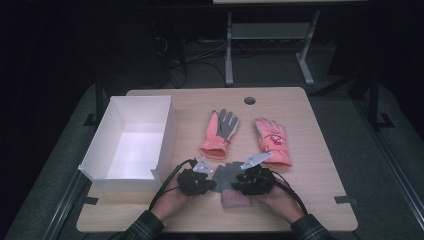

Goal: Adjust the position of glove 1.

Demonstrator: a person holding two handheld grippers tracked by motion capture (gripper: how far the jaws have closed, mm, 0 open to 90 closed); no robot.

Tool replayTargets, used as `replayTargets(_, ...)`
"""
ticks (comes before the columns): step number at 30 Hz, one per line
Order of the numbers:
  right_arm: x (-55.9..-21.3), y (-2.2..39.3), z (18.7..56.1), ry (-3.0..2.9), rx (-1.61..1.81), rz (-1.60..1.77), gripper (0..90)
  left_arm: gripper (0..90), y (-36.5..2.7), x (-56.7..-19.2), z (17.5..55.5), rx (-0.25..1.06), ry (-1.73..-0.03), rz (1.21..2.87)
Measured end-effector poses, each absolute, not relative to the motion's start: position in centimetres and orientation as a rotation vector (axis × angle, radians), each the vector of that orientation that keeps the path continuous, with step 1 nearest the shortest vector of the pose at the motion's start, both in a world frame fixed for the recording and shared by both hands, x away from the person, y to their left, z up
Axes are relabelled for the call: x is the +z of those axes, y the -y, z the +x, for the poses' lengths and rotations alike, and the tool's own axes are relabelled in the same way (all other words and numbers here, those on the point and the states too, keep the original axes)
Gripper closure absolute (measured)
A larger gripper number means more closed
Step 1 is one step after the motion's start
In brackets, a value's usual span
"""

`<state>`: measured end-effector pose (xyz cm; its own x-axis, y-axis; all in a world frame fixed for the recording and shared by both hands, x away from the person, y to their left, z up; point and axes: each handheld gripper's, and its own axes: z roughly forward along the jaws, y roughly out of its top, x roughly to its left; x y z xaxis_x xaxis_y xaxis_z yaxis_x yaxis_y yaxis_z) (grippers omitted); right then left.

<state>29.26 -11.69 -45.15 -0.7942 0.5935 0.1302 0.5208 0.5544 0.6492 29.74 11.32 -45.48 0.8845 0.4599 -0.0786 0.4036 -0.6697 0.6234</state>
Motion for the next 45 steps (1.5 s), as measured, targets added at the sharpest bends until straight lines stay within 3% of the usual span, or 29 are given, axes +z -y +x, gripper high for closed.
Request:
replayTargets(3,-45.6,11.8,29.2,-2.666,1.066,0.967,85.5,86.0,-11.3,-45.5,29.7,0.116,-0.619,2.387)
replayTargets(5,-45.5,11.9,29.3,-2.675,1.067,0.953,87.3,86.3,-11.2,-45.5,29.8,0.123,-0.62,2.385)
replayTargets(23,-41.9,15.8,29.0,-2.758,1.336,0.737,87.8,87.0,-9.4,-45.7,33.3,0.268,-0.688,2.356)
replayTargets(31,-41.8,14.4,30.5,-2.806,1.266,0.66,87.8,86.6,-10.9,-44.5,31.9,0.16,-0.69,2.307)
replayTargets(38,-41.8,16.3,31.5,-2.758,1.269,0.727,87.7,86.8,-10.2,-45.3,29.9,0.063,-0.623,2.321)
replayTargets(45,-41.8,17.0,31.8,-2.768,1.28,0.729,87.7,87.2,-8.8,-45.9,30.8,0.135,-0.622,2.354)
